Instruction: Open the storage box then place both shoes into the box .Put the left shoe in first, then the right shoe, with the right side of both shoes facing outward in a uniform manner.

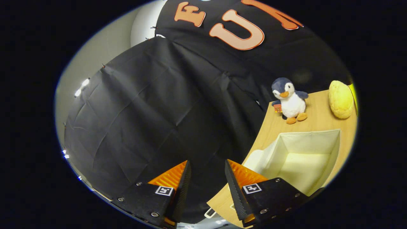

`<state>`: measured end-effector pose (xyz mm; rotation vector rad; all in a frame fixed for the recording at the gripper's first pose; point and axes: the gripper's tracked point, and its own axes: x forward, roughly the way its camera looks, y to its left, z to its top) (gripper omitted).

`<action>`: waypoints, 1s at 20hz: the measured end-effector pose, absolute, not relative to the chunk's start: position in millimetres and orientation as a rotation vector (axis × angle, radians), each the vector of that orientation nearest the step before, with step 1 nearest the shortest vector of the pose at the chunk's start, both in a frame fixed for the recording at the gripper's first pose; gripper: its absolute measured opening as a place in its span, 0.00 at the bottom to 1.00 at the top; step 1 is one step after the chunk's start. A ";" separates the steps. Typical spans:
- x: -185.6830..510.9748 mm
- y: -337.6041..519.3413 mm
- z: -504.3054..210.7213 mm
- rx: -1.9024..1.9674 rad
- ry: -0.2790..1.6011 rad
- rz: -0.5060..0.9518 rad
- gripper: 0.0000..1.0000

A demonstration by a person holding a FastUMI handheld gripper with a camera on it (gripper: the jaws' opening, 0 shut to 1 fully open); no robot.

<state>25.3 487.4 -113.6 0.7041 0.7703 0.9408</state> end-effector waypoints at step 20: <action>25.2 178.4 -260.7 0.235 0.855 0.350 0.98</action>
